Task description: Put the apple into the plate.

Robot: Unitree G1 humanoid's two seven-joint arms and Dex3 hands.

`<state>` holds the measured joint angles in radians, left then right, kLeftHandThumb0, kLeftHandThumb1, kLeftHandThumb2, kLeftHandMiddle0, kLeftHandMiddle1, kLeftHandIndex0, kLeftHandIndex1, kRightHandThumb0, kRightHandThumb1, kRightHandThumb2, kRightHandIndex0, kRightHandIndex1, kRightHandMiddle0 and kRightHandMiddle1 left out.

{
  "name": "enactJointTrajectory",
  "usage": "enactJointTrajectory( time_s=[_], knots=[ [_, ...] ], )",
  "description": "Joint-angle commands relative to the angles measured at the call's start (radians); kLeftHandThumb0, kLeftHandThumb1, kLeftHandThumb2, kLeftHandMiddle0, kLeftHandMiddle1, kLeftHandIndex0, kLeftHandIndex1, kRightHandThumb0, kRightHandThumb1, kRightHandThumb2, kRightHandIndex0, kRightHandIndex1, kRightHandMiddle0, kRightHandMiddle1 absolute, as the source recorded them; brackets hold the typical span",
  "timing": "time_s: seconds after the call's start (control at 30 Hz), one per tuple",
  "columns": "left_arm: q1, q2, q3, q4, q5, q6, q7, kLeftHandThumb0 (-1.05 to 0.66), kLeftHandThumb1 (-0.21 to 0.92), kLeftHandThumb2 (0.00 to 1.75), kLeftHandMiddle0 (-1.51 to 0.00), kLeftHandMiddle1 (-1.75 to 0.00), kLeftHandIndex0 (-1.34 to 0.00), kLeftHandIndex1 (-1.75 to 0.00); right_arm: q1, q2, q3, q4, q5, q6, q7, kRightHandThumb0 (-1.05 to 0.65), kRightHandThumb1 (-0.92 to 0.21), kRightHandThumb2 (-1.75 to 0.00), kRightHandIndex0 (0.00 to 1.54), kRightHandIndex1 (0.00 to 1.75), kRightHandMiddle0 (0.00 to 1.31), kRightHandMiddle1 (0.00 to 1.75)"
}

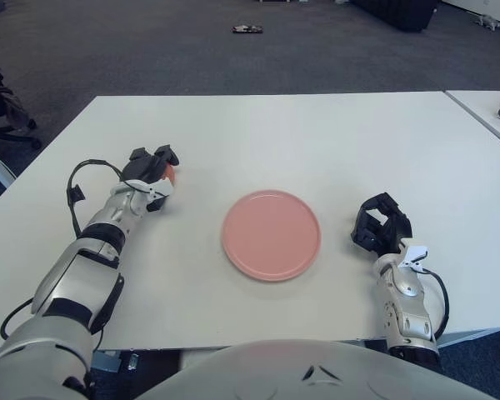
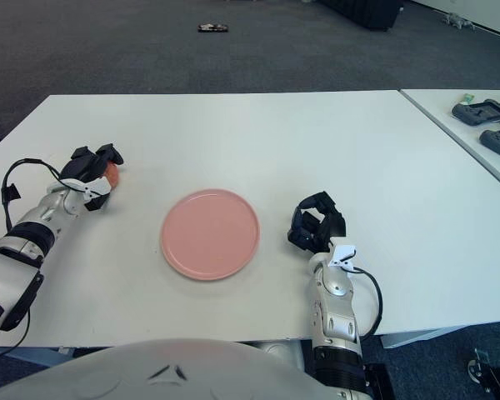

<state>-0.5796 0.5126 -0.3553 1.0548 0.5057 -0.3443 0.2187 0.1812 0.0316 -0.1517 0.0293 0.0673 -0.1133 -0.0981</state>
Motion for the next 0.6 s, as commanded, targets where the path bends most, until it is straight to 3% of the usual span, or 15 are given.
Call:
enactJointTrajectory(
  time_s=[0.0,0.3,0.57],
  knots=[
    [0.041,-0.007,0.058,-0.154,-0.094,-0.037,-0.102,0.0,-0.11,1.75,-0.98,-1.58,-0.7,-1.75,0.01,0.004,-0.008,0.029,0.013,0.045,-0.002,-0.48,-0.32,-1.32,1.09,1.75,0.61,1.75],
    [0.13,-0.026,0.163,-0.438,-0.249,-0.038,-0.255,0.0,-0.11,1.75,-0.98,-1.59,-0.7,-1.75,0.006,0.008,-0.002,0.022,-0.006,0.054,-0.014,-0.47,-0.33,-1.31,1.08,1.75,0.6,1.75],
    [0.119,-0.072,0.207,-0.569,-0.318,-0.02,-0.333,0.0,-0.1,1.75,-0.97,-1.62,-0.7,-1.75,-0.003,0.011,-0.008,0.026,0.013,0.063,-0.007,-0.48,-0.32,-1.32,1.1,1.75,0.61,1.75]
  ],
)
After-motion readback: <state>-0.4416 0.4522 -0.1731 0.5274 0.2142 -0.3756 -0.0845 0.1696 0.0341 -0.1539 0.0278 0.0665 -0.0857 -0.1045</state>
